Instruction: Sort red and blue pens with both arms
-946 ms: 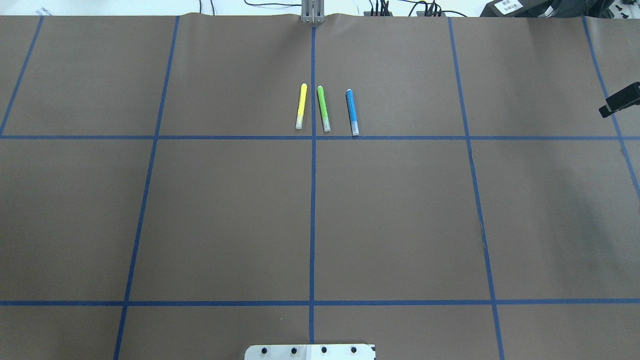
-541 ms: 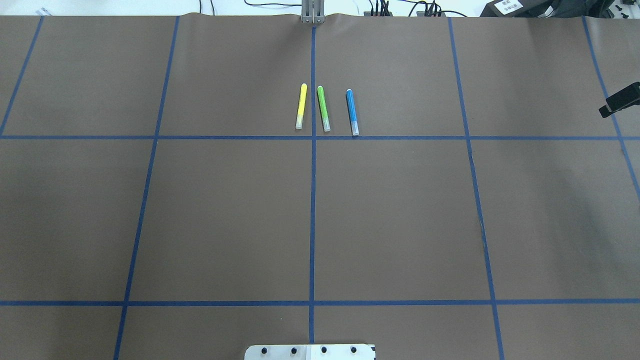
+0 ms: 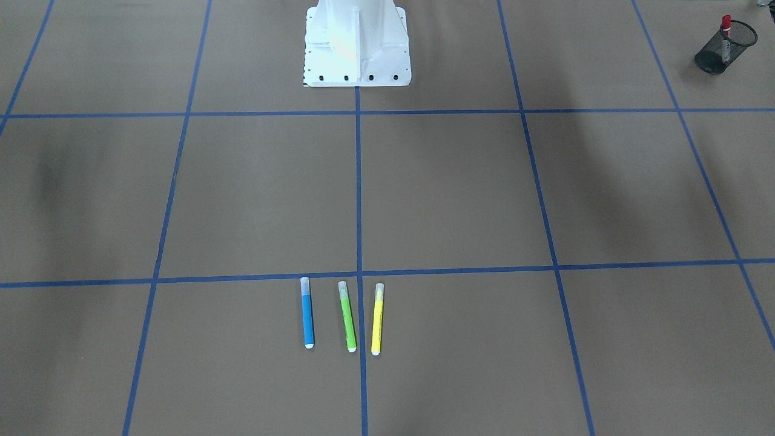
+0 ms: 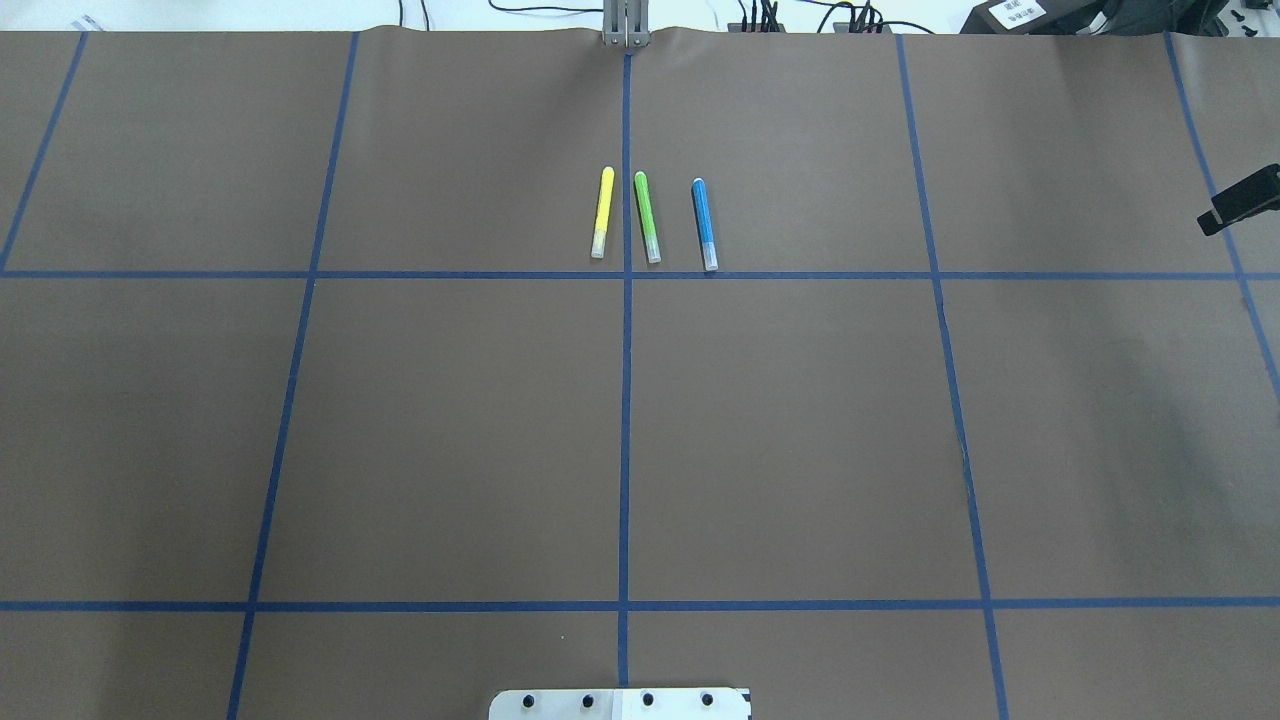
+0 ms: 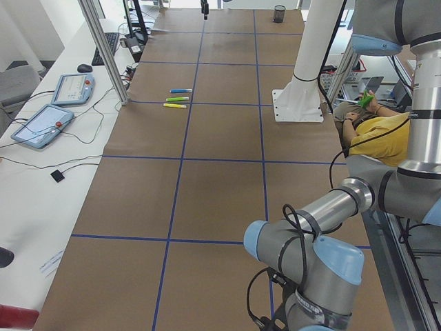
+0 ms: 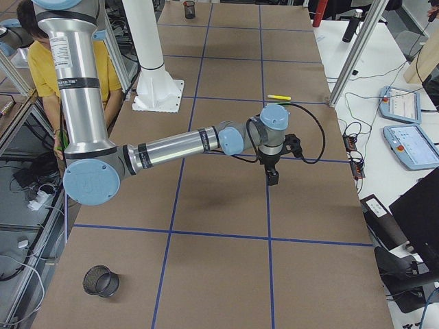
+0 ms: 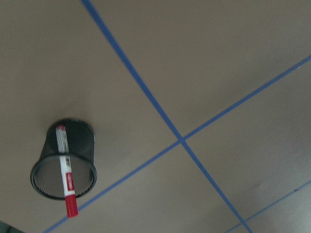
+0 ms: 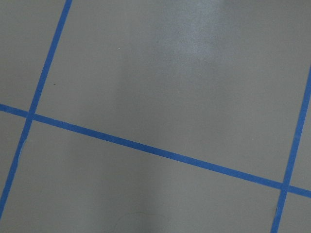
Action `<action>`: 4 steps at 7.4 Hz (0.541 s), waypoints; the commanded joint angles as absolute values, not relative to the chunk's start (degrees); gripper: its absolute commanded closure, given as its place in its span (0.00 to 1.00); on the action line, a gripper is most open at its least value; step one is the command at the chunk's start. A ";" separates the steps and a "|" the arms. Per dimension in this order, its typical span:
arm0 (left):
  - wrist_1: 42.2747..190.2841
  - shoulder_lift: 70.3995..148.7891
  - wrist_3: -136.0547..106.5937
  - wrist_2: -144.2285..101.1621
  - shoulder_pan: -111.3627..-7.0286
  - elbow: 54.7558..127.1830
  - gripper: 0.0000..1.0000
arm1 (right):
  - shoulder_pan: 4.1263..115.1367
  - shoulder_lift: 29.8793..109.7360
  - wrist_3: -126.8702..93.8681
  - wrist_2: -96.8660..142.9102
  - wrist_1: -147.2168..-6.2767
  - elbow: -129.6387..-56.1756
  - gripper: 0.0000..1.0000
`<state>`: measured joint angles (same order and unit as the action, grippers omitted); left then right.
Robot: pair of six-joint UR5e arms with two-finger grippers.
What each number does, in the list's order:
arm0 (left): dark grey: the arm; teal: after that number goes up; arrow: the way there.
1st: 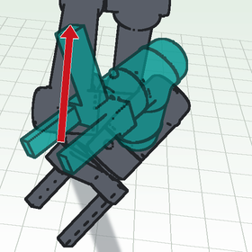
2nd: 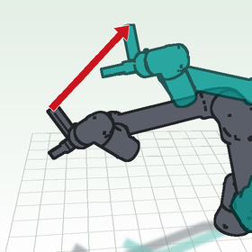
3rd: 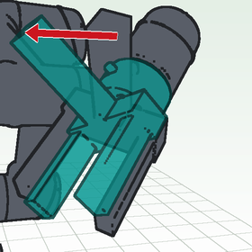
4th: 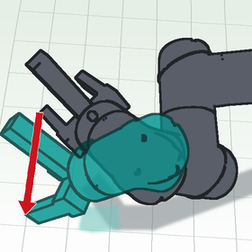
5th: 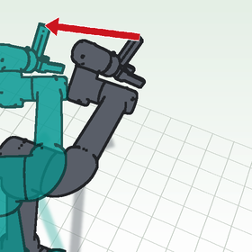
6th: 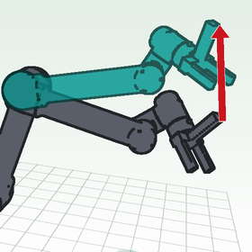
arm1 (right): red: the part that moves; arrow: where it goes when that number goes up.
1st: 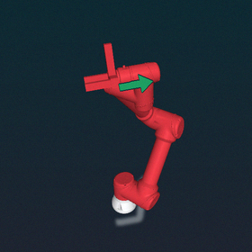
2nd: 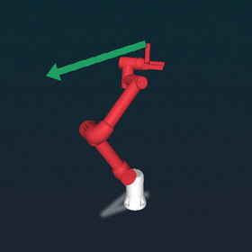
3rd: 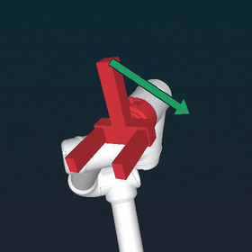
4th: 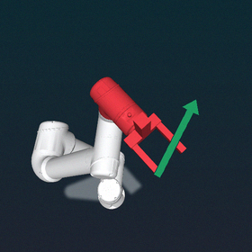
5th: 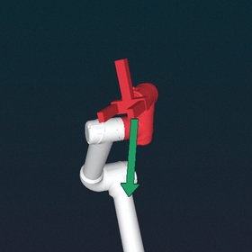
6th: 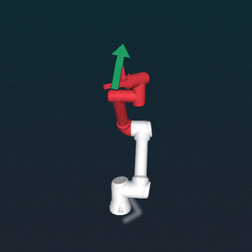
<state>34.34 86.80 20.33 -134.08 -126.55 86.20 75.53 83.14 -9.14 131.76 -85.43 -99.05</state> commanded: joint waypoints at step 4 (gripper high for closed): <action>76.31 86.92 14.68 -134.12 -106.73 98.34 0.00 | 75.50 83.14 -9.14 131.84 -85.43 -98.96 0.00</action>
